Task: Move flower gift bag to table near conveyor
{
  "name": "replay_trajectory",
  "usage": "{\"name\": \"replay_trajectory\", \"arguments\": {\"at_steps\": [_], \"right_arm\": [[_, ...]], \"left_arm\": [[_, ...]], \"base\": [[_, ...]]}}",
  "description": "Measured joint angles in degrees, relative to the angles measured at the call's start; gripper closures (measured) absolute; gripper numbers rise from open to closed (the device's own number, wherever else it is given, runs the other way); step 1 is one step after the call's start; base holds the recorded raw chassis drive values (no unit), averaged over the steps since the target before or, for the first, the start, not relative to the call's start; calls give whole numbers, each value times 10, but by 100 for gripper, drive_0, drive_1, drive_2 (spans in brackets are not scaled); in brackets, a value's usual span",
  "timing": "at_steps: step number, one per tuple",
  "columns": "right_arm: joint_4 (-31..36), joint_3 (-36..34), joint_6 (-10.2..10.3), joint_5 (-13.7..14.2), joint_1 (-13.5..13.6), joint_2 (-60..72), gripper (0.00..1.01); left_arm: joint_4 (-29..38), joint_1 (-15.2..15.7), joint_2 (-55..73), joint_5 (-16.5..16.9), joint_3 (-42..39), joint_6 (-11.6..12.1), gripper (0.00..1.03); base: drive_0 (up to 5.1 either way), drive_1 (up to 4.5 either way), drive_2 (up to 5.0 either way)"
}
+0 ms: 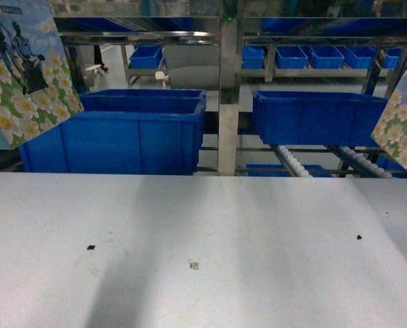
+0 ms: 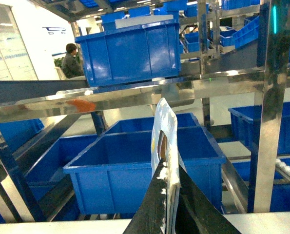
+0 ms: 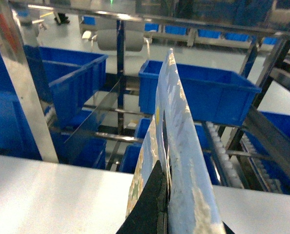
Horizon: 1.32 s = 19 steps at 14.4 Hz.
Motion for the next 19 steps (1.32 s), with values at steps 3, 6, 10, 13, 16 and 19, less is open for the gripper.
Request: {"name": "replay_trajectory", "arguments": {"at_steps": [3, 6, 10, 13, 16, 19], "right_arm": [[-22, 24, 9, -6, 1, 55, 99], [-36, 33, 9, -9, 1, 93, 99], [-66, 58, 8, -17, 14, 131, 99], [-95, 75, 13, -17, 14, 162, 99], [-122, 83, 19, -8, 12, 172, 99], [-124, 83, 19, -9, 12, 176, 99]], "left_arm": [[0, 0, 0, 0, 0, 0, 101], [0, 0, 0, 0, 0, 0, 101], [0, 0, 0, 0, 0, 0, 101], [0, 0, 0, 0, 0, 0, 101], [0, 0, 0, 0, 0, 0, 101], [0, 0, 0, 0, 0, 0, 101]], "base": [[0, 0, 0], [0, 0, 0], [0, 0, 0], [0, 0, 0], [0, 0, 0], [0, 0, 0]]}}
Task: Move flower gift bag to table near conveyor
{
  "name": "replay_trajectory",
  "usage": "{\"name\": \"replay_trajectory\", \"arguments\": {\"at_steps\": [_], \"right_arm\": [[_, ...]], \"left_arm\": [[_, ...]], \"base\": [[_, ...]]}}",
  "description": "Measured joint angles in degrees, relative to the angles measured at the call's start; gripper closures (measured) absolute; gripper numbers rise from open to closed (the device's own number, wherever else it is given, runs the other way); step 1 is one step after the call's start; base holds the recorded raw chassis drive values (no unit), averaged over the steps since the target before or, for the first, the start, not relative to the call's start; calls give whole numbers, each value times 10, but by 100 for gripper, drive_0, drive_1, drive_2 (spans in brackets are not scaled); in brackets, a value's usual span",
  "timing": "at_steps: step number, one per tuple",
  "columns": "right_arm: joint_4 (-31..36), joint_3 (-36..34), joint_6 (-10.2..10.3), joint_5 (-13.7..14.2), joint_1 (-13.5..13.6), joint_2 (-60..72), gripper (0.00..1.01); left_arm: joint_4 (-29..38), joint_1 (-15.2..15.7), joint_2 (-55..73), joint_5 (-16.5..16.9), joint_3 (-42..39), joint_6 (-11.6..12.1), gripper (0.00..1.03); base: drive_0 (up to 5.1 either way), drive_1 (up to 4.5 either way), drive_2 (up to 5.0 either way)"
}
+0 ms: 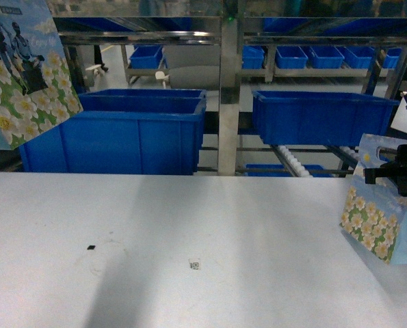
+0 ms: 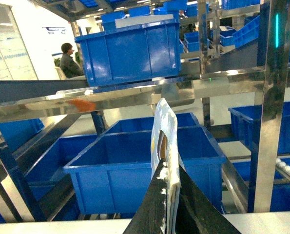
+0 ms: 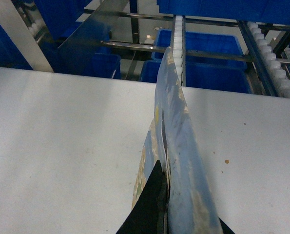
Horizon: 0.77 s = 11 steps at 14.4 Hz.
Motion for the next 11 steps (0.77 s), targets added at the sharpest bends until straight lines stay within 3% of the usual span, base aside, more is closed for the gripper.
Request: {"name": "replay_trajectory", "arguments": {"at_steps": [8, 11], "right_arm": [[-1, -8, 4, -6, -6, 11, 99], [8, -31, 4, -15, -7, -8, 64]], "left_arm": [[0, 0, 0, 0, 0, 0, 101], [0, 0, 0, 0, 0, 0, 101]], "base": [[0, 0, 0], [0, 0, 0]]}}
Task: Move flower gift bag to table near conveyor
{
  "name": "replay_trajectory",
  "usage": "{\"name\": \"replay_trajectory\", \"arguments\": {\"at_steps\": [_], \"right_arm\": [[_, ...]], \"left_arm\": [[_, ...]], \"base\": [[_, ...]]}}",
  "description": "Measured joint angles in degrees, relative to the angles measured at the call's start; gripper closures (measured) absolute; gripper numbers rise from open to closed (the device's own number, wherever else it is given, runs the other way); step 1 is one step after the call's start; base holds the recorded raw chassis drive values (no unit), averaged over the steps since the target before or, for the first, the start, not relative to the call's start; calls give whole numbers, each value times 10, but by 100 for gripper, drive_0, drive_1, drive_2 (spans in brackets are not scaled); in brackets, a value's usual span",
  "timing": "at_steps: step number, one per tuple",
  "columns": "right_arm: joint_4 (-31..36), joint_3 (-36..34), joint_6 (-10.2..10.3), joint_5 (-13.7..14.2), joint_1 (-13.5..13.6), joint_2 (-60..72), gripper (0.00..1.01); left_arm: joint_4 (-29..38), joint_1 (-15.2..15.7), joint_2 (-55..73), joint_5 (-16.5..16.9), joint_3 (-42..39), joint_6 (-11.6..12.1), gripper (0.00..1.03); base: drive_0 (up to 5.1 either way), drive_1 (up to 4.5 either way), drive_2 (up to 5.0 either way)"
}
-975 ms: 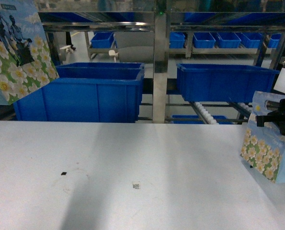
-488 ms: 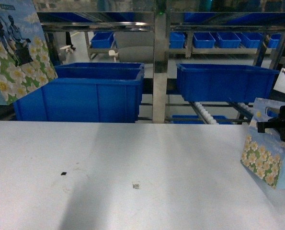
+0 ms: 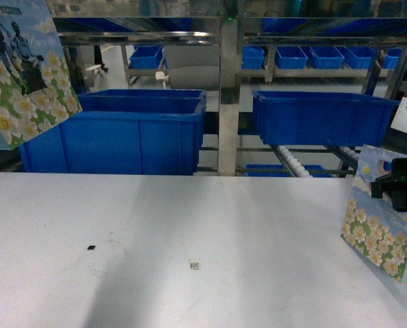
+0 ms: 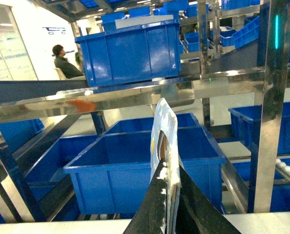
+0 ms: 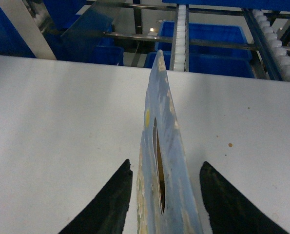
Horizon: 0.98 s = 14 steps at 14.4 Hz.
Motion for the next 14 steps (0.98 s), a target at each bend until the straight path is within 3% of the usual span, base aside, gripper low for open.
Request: {"name": "replay_trajectory", "arguments": {"at_steps": [5, 10, 14], "right_arm": [[20, -33, 1, 15, 0, -93, 2], [92, -122, -5, 93, 23, -254, 3], [54, -206, -16, 146, 38, -419, 3]], "left_arm": [[0, 0, 0, 0, 0, 0, 101], [0, 0, 0, 0, 0, 0, 101], [0, 0, 0, 0, 0, 0, 101]], "base": [[0, 0, 0], [0, 0, 0], [0, 0, 0]]}}
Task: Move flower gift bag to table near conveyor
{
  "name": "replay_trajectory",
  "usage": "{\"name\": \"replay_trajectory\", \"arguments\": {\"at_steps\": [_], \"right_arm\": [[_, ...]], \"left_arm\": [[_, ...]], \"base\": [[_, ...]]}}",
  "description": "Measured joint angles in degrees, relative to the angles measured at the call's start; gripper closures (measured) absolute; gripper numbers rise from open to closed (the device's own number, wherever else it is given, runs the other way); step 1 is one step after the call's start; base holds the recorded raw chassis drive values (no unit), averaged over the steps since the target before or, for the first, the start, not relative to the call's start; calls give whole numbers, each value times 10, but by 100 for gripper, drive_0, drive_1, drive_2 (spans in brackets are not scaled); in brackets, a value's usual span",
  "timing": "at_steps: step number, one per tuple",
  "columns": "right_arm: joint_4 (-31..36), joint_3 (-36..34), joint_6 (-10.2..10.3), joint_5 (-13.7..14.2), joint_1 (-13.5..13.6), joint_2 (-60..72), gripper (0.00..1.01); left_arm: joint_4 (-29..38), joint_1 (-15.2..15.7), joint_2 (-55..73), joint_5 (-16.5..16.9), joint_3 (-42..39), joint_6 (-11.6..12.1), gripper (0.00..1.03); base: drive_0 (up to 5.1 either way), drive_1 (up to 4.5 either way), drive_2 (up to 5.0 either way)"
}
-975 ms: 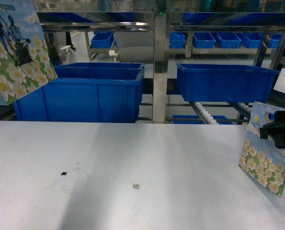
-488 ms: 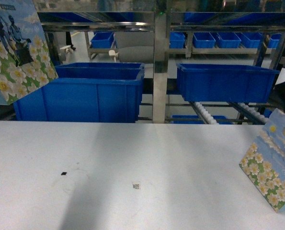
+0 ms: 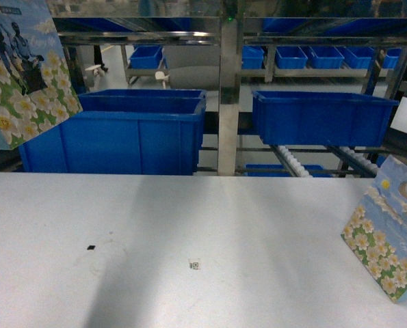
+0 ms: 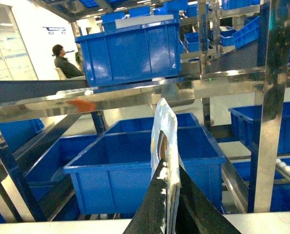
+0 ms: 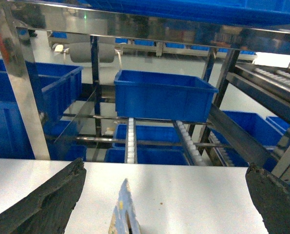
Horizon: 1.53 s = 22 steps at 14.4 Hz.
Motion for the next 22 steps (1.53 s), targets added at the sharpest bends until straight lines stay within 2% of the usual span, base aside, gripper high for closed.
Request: {"name": "replay_trajectory", "arguments": {"at_steps": [3, 5, 6, 8, 9, 15, 18, 20, 22], "right_arm": [[-66, -60, -4, 20, 1, -132, 3], [-110, -89, -1, 37, 20, -219, 3], [-144, -101, 1, 44, 36, -262, 3], [-223, -113, 2, 90, 88, -355, 3], [-234, -114, 2, 99, 106, -379, 3], [-235, -114, 2, 104, 105, -378, 3], [-235, -114, 2, 104, 105, -377, 3], [-235, -114, 2, 104, 105, -377, 3], [-235, -114, 2, 104, 105, -377, 3]], "left_arm": [[0, 0, 0, 0, 0, 0, 101], [0, 0, 0, 0, 0, 0, 101], [0, 0, 0, 0, 0, 0, 101], [0, 0, 0, 0, 0, 0, 101], [0, 0, 0, 0, 0, 0, 101], [8, -2, 4, -2, 0, 0, 101], [62, -31, 137, -39, 30, -7, 101], [112, -32, 200, -60, 54, -14, 101], [124, -30, 261, -81, 69, -23, 101]], "base": [[0, 0, 0], [0, 0, 0], [0, 0, 0], [0, 0, 0], [0, 0, 0], [0, 0, 0], [0, 0, 0], [0, 0, 0], [0, 0, 0]]}}
